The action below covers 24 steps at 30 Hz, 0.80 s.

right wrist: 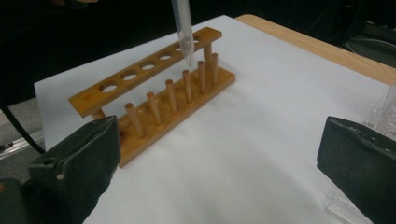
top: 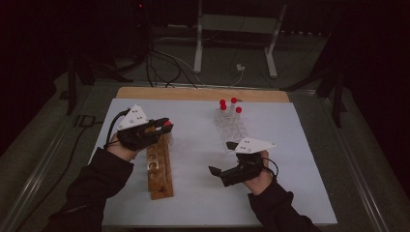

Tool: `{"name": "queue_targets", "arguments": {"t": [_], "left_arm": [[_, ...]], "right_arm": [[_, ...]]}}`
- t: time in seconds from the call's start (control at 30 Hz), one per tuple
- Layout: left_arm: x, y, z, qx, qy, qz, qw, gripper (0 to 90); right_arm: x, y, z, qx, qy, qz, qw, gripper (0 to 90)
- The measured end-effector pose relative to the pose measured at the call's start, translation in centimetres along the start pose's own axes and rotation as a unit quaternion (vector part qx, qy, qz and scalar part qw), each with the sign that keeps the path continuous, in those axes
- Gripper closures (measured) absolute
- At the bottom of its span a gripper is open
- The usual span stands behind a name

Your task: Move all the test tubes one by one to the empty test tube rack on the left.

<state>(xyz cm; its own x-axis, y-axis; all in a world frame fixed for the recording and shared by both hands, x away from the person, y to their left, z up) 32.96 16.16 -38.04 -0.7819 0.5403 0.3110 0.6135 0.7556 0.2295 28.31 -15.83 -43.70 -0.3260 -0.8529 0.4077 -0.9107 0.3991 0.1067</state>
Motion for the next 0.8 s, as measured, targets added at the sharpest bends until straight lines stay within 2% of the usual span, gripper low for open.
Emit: {"name": "queue_targets", "arguments": {"t": [0.1,0.13,0.17,0.33,0.4,0.47,0.5,0.6,0.67,0.8], "left_arm": [[0.2,0.6,0.0,0.002,0.000,-0.011,0.9999,72.1],[0.4,1.3,-0.1,0.008,-0.001,-0.018,0.9998,72.1],[0.4,1.3,-0.1,0.008,-0.001,-0.018,0.9998,72.1],[0.8,3.1,0.1,0.021,-0.002,-0.047,0.9987,72.1],[0.8,3.4,0.2,0.021,0.000,-0.050,0.9985,72.1],[0.9,4.2,0.3,0.031,-0.001,-0.061,0.9976,72.1],[0.9,4.2,0.3,0.031,-0.001,-0.061,0.9976,72.2],[0.7,5.1,0.8,0.037,0.001,-0.081,0.9960,72.1],[0.5,5.4,1.0,0.043,0.003,-0.080,0.9959,72.1],[0.0,5.9,1.8,0.051,0.009,-0.091,0.9945,72.1]], "right_arm": [[0.2,0.0,-0.1,0.000,-0.004,-0.001,1.0000,0.0],[0.4,-0.1,-0.1,0.000,-0.009,0.000,1.0000,0.0],[0.4,-0.1,-0.1,0.000,-0.009,0.000,1.0000,0.0],[0.7,-0.1,-0.1,0.004,-0.014,0.004,0.9999,0.0],[0.8,-0.2,0.0,0.005,-0.014,0.003,0.9999,0.0],[0.7,-0.2,0.0,0.006,-0.013,0.002,0.9999,0.0],[0.7,-0.2,0.1,0.006,-0.013,0.002,0.9999,0.0],[0.7,-0.2,0.1,0.006,-0.012,0.003,0.9999,0.0],[0.7,-0.2,0.1,0.006,-0.013,0.001,0.9999,0.0],[0.7,-0.2,0.2,0.008,-0.013,0.001,0.9999,0.0]]}}
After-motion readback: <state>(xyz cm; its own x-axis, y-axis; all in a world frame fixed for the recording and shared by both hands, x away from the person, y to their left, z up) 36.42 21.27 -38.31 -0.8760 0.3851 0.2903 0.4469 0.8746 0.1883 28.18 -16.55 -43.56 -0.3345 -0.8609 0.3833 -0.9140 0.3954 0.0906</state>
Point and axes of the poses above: each handheld gripper's, and its own axes: x roughly backward along the jaws, z roughly out of its underside, y roughly to its left, the point moved 1 cm from there along -x, roughly forward along the jaws, and after that the axes turned 13 degrees about -z, right-handed, at the moved point
